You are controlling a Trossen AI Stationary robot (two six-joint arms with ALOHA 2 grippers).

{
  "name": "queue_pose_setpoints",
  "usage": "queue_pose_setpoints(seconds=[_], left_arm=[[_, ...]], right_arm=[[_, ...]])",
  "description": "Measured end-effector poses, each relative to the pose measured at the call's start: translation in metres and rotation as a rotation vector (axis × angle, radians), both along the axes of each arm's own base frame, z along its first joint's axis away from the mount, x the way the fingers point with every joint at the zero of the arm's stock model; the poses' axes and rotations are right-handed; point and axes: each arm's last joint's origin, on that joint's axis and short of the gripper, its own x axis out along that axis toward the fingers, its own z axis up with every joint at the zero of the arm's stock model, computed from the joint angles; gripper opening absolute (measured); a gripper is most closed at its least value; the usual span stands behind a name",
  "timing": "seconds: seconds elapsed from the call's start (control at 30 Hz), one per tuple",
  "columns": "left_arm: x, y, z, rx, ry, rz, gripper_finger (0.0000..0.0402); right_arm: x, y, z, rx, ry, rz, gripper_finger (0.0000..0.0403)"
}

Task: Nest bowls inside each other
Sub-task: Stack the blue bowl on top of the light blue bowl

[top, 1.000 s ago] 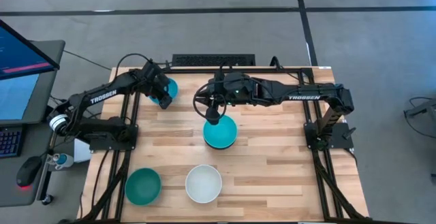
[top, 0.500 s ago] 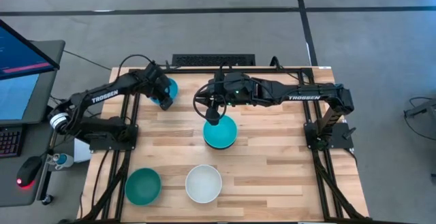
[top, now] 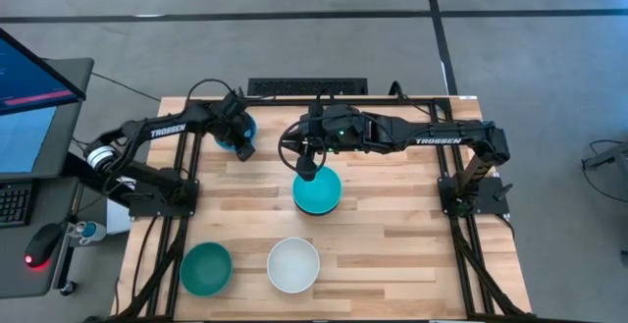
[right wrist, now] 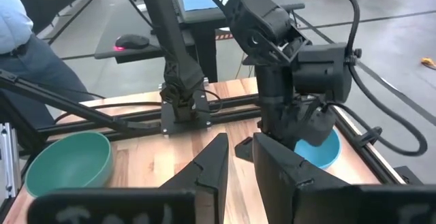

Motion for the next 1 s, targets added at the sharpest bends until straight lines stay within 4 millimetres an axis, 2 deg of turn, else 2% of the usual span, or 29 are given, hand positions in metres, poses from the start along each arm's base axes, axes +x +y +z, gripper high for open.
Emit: queue_pose_setpoints(seconds=[0.17,0.23,0.37,0.63,1.0], left_arm=[[0.001,0.001,-0.002,0.003,0.0,-0.035,0.0028],[0.003,0.001,0.0,0.023,-0.004,-0.041,0.0013],[0.005,-0.006,0.006,0.048,-0.013,-0.085,0.0006],[0.006,-0.031,0.039,0.06,-0.082,-0.168,0.0],[-0.008,-0.061,0.076,0.106,-0.243,-0.14,0.0]], right_arm=[[0.0,0.0,0.0,0.0,0.001,0.0,0.0093],[0.0,0.0,-0.001,0.0,0.013,0.0,0.0093],[-0.002,0.0,-0.006,0.002,0.063,0.0,0.0093],[-0.009,0.0,-0.012,0.006,0.159,-0.001,0.0093],[-0.037,0.011,0.019,-0.013,0.118,0.034,0.0075]])
